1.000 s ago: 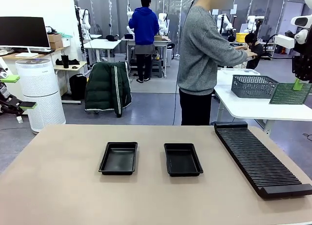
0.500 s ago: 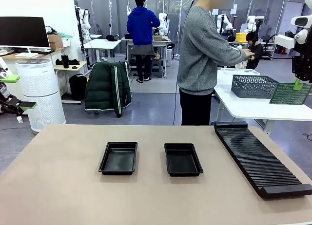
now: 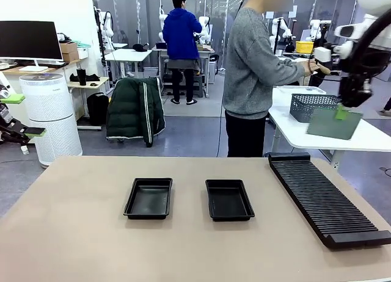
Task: Inspect and transfer BCBs to ESD trays.
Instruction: Pick up the Blank PCB from the PCB Rack and place it in the left ESD tray.
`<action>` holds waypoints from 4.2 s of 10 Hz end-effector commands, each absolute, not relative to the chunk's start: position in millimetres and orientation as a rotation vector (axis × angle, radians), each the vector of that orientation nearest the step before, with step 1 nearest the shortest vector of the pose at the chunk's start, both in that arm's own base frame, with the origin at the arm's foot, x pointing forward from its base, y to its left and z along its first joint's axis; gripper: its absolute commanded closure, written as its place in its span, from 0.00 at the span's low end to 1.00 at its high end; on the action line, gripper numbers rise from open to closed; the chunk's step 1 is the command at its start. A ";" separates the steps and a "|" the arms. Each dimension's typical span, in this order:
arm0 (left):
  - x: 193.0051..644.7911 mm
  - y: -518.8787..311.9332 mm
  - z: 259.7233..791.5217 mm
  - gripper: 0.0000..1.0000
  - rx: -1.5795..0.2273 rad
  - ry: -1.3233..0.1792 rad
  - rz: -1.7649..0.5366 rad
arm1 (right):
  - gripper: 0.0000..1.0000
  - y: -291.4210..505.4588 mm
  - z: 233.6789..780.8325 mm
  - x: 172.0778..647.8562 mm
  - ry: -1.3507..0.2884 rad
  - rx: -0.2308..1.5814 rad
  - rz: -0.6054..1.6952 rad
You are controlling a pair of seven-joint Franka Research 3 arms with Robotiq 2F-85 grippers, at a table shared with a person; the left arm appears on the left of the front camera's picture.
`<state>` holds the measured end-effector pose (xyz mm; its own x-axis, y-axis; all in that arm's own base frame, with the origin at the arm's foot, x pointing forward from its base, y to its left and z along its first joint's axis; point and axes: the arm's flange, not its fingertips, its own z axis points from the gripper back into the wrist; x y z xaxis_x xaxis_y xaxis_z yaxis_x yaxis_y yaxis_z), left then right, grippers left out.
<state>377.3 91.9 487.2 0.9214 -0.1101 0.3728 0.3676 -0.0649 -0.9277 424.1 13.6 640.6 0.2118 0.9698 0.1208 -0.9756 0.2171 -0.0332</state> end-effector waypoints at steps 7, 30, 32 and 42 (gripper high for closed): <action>376.6 92.6 488.6 0.00 -1.590 -0.208 -0.396 | 0.98 193.2 588.4 400.8 -0.223 0.425 0.736; 376.6 92.6 488.6 0.00 -1.590 -0.208 -0.396 | 0.98 407.7 410.5 470.7 -0.087 0.701 -0.034; 376.6 92.6 488.6 0.00 -1.590 -0.208 -0.396 | 0.98 417.9 392.0 479.4 -0.069 0.711 -0.032; 376.6 92.6 488.6 0.00 -1.590 -0.208 -0.396 | 0.98 435.8 330.8 477.5 -0.091 0.978 0.507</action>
